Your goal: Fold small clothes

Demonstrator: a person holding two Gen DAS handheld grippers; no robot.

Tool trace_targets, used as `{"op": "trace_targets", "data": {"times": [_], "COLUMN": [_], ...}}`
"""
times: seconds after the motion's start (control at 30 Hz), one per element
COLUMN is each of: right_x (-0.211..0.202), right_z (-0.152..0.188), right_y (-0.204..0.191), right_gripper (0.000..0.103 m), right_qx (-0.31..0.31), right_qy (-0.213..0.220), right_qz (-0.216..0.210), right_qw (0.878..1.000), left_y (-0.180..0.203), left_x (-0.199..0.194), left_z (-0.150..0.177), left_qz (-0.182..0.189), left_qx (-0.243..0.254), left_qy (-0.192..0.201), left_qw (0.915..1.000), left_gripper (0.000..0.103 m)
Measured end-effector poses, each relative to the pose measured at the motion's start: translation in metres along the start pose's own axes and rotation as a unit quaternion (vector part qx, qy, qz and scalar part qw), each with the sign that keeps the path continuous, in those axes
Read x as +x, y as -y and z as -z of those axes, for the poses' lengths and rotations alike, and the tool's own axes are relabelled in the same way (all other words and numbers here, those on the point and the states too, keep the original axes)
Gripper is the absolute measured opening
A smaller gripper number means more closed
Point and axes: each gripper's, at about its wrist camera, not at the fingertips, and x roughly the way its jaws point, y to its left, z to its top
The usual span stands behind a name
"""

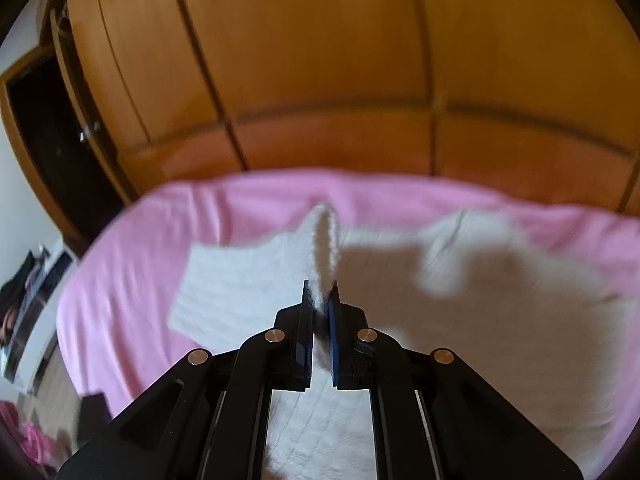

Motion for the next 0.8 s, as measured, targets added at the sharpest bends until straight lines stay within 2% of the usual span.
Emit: {"op": "trace_targets", "data": {"times": [0.07,0.17,0.4,0.6,0.7,0.8], "right_x": [-0.013,-0.021,-0.009,0.014,0.01,-0.004], "right_z": [-0.009,-0.007,0.046,0.082,0.084,0.081], "right_y": [0.024,0.076,0.175,0.196,0.198,0.198], "right_gripper": [0.005,0.005,0.005,0.005,0.005,0.008], "right_qx": [0.02,0.065,0.178,0.2,0.21,0.203], "right_qy": [0.011,0.008,-0.043,-0.074,-0.064,-0.05], "right_qz": [0.013,0.058,0.128,0.155,0.145,0.155], "right_qw": [1.0,0.996,0.975,0.965,0.965,0.966], "left_y": [0.0,0.001,0.003,0.008,0.01,0.01], "left_x": [0.0,0.003,0.005,0.004,-0.005,-0.019], "left_z": [0.0,0.001,0.0,-0.006,-0.015,-0.031], "left_qz": [0.0,-0.003,-0.007,-0.018,-0.014,-0.006], "left_qx": [0.0,0.002,0.005,0.012,0.0,-0.004], "left_qy": [0.0,0.0,-0.003,-0.018,-0.03,-0.01], "left_qw": [1.0,1.0,1.0,0.9996,0.9994,0.9999], "left_gripper": [0.051,0.051,0.051,0.051,0.051,0.051]}}
